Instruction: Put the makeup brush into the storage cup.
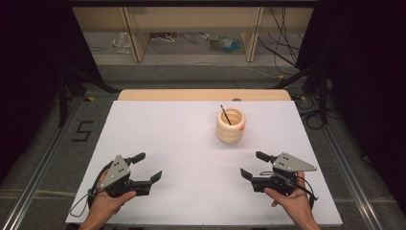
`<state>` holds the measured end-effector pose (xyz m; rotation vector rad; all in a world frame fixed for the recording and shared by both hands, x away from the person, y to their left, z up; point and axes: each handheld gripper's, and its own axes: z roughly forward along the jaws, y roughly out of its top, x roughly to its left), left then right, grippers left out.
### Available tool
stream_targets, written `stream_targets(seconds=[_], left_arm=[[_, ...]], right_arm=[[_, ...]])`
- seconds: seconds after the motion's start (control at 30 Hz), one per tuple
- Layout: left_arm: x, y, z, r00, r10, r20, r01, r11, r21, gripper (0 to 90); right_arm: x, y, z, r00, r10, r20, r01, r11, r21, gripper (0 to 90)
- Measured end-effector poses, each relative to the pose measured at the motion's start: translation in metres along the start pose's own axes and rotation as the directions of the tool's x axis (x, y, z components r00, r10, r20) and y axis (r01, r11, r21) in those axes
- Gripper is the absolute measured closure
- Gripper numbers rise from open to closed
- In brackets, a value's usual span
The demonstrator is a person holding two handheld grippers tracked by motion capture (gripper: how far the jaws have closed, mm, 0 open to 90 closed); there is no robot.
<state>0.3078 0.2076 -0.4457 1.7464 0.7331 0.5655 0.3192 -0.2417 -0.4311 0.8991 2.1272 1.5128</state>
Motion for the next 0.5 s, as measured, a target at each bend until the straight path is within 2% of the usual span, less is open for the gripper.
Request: stream_targets(seconds=[0.5], left_arm=[[0.0001,0.0002,0.0002,1.0,0.0,-0.001,0.0,1.0,0.0,16.1]], right_arm=[[-0.0001,-0.0002,0.0002,1.0,-0.003,0.001,0.003,1.0,0.001,18.8]])
